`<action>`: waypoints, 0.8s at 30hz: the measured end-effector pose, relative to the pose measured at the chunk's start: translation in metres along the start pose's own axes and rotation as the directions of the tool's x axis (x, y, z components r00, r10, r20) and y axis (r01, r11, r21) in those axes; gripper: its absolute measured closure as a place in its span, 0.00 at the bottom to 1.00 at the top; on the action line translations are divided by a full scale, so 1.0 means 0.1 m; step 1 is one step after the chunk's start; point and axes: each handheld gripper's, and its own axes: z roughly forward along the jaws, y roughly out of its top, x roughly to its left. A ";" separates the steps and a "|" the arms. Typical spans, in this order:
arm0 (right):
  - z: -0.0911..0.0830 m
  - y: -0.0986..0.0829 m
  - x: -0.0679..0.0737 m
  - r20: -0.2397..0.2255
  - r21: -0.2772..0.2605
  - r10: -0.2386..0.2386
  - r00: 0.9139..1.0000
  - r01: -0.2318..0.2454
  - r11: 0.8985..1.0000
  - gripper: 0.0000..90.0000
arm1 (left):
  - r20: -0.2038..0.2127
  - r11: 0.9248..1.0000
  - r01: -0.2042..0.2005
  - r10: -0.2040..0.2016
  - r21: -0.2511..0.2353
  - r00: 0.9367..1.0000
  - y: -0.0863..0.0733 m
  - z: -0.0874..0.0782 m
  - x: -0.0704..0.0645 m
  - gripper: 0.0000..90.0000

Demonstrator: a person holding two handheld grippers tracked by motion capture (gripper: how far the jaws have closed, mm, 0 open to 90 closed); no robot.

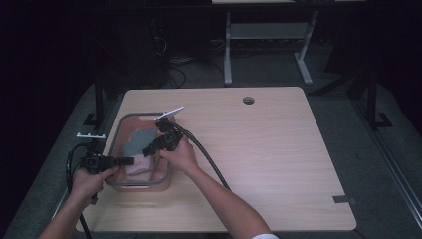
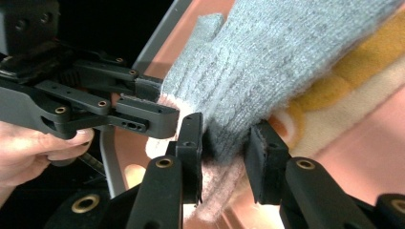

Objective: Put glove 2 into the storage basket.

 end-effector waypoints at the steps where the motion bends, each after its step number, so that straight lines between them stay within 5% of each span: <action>1: 0.00 0.00 0.00 0.008 -0.002 -0.003 1.000 0.003 1.000 0.76 | -0.006 1.000 -0.006 0.006 0.007 1.000 0.00 0.00 0.00 0.73; 7: -0.06 0.01 0.04 0.057 0.000 -0.037 0.998 0.037 0.999 0.74 | -0.045 0.999 -0.030 0.031 0.027 0.998 0.02 0.02 -0.03 0.71; 19: -0.34 0.00 -0.01 0.028 -0.058 -0.007 1.000 0.009 0.998 0.73 | -0.078 0.997 -0.076 0.078 0.027 0.994 0.12 -0.04 -0.15 0.65; 24: -0.43 -0.02 -0.04 0.013 -0.074 -0.004 1.000 0.005 0.997 0.72 | -0.084 0.998 -0.068 0.067 -0.008 0.994 0.17 -0.14 -0.15 0.64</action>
